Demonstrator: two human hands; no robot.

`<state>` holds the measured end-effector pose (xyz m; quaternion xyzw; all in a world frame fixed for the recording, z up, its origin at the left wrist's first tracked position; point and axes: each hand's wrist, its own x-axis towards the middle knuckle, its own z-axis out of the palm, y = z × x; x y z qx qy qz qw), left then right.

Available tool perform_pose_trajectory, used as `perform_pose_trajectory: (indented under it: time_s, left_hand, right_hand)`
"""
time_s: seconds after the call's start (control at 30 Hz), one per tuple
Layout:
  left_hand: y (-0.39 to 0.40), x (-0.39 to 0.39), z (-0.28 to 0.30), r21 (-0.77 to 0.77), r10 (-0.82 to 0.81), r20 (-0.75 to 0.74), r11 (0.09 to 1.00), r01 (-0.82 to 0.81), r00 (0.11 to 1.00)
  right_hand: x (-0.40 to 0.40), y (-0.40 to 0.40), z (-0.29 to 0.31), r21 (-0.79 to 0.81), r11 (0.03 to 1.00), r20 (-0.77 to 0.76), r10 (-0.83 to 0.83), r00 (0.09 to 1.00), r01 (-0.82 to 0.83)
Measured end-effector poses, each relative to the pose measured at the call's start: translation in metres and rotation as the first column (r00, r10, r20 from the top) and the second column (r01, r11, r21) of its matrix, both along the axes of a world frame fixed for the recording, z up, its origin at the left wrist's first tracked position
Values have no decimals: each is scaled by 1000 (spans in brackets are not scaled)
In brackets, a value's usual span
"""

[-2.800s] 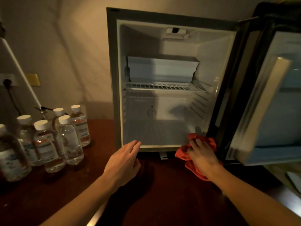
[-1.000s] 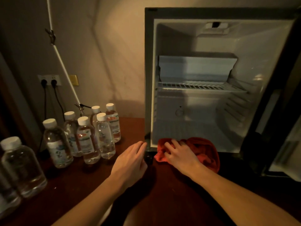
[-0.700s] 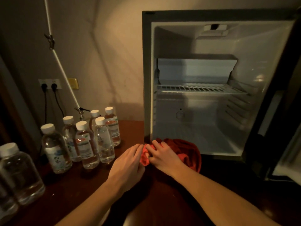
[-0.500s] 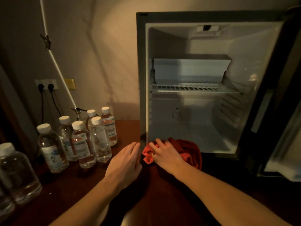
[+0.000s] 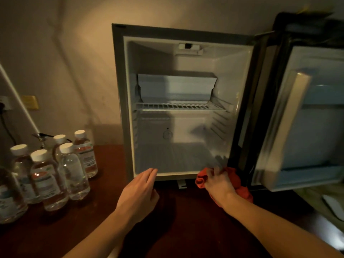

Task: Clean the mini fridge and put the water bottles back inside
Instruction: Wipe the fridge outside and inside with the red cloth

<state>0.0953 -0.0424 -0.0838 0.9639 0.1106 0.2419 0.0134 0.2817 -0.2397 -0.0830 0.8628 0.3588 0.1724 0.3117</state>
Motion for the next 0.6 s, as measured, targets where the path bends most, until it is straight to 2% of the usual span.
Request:
perform_pose_trajectory:
  time_s: [0.17,0.33,0.47,0.53,0.6]
  left_hand:
    - [-1,8,1,5,-39,3,999,39,999]
    - [5,13,-3,-18,-55,19,998,56,998]
    - [3,20,-5,-30,-54,16,998,54,998]
    - [-1,28,-6,-25,-91,25,995,92,995]
    - [-7,36,-6,-33,-126,21,991,126,992]
  right_hand:
    - [-3,1,3,-49,987,-9,-152,988,151]
    - [2,12,26,45,944,-92,-322,942,327]
    - [9,18,32,210,915,-242,-294,925,346]
    - [13,18,36,371,828,-342,-300,891,421]
    - [12,21,37,497,678,-414,-363,835,541]
